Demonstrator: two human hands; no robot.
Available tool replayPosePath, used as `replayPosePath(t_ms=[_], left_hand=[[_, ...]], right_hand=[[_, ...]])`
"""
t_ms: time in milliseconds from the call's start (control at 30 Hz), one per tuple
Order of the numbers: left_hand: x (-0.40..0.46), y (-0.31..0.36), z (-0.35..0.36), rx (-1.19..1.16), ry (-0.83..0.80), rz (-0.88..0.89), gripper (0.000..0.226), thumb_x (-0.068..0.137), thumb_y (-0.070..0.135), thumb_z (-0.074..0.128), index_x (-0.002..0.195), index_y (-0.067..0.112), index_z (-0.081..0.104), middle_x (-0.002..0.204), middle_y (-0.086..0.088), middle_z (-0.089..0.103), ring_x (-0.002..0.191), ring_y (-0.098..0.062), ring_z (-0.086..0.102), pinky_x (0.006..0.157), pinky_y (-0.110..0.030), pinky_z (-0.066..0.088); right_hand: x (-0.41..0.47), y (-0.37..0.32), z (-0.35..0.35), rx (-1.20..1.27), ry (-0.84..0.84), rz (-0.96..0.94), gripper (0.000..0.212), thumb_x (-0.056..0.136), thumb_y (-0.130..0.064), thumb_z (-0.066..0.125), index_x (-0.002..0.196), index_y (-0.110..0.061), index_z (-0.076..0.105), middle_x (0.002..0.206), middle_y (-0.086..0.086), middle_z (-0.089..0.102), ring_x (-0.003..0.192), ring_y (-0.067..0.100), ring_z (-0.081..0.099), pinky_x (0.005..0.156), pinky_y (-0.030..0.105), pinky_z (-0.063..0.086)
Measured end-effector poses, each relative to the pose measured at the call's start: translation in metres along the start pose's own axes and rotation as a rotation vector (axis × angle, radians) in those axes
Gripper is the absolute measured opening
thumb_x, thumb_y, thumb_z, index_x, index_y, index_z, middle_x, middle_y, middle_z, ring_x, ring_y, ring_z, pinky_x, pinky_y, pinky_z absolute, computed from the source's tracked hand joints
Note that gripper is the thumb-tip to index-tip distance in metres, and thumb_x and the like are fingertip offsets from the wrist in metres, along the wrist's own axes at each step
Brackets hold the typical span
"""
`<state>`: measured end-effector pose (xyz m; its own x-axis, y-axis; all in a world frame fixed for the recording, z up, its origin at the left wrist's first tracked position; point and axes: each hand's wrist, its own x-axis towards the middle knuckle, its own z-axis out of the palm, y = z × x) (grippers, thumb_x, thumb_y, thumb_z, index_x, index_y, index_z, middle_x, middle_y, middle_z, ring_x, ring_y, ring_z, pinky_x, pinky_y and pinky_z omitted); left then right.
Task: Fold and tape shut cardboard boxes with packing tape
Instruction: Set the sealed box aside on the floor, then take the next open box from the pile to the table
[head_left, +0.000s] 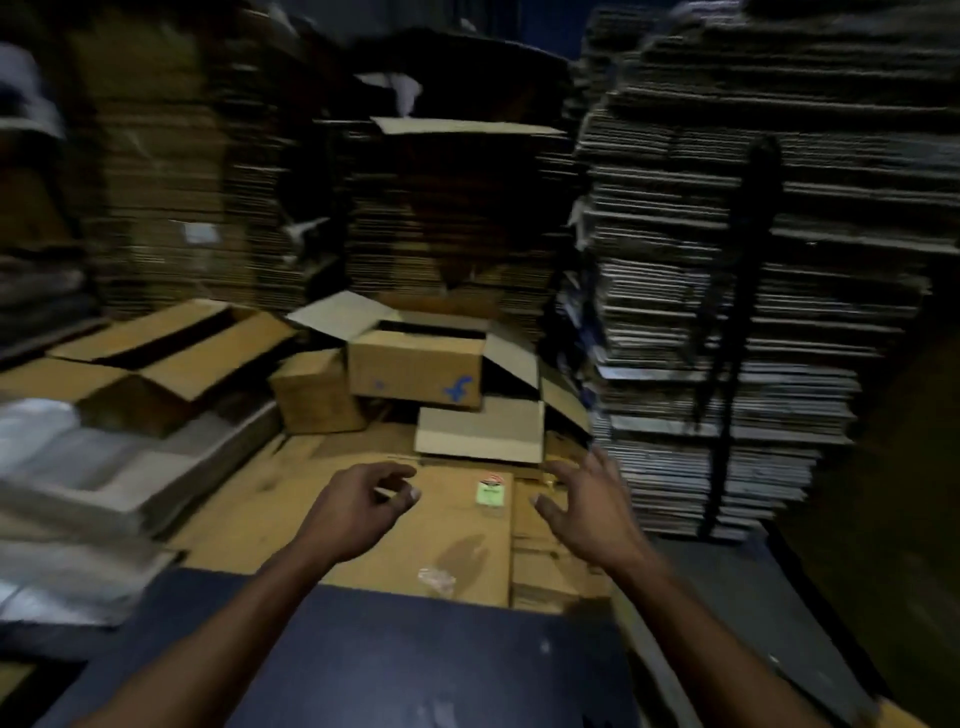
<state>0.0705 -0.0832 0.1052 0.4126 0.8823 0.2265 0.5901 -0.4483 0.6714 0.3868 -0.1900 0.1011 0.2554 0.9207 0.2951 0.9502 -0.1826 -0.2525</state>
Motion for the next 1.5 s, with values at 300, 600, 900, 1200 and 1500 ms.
replayPosePath(t_ms=[300,600,900,1200,1500], left_hand=[[0.081,-0.112,-0.053,0.088,0.117,-0.033,0.05,0.097,0.062,0.073,0.143,0.043,0.067,0.123,0.025,0.073,0.097,0.011,0.071,0.082,-0.031,0.064],[0.244,-0.335,0.048,0.232,0.027,-0.026,0.075,0.095,0.075,0.063,0.159,0.037,0.052,0.151,0.01,0.065,0.134,-0.014,0.064,0.096,-0.034,0.055],[0.315,-0.51,0.185,0.295,-0.541,-0.099,0.16,0.045,0.12,0.046,0.172,0.043,-0.014,0.182,-0.001,-0.019,0.168,-0.03,-0.015,0.133,-0.066,0.001],[0.277,-0.529,0.216,0.289,-0.424,-0.073,0.146,0.049,0.123,0.024,0.166,0.051,-0.023,0.17,0.01,-0.043,0.161,-0.02,-0.036,0.127,-0.061,-0.025],[0.284,-0.534,0.214,0.144,-0.412,-0.111,0.114,0.065,0.104,-0.022,0.168,0.055,-0.013,0.179,0.009,-0.026,0.163,-0.018,-0.03,0.128,-0.062,-0.018]], right_hand=[[0.122,-0.106,0.069,-0.009,-0.058,-0.162,0.061,0.098,-0.067,0.055,0.153,-0.041,0.051,0.166,-0.004,0.039,0.159,0.027,0.017,0.124,0.048,0.03],[0.273,-0.158,0.225,-0.205,-0.259,-0.154,0.07,0.093,-0.062,0.067,0.155,-0.034,0.05,0.159,0.0,0.05,0.151,0.029,0.034,0.115,0.048,0.042],[0.486,-0.184,0.302,-0.419,-0.047,-0.165,0.097,0.093,-0.053,0.075,0.167,-0.023,0.021,0.176,0.009,0.015,0.162,0.032,0.018,0.125,0.058,0.031],[0.571,-0.167,0.357,-0.537,-0.011,-0.011,0.115,0.088,-0.054,0.08,0.169,-0.018,0.007,0.176,0.006,0.015,0.163,0.032,0.009,0.124,0.067,0.021],[0.556,-0.173,0.36,-0.532,0.23,-0.099,0.022,0.094,-0.037,0.063,0.116,-0.036,0.06,0.112,-0.002,0.062,0.113,0.024,0.049,0.102,0.052,0.038]])
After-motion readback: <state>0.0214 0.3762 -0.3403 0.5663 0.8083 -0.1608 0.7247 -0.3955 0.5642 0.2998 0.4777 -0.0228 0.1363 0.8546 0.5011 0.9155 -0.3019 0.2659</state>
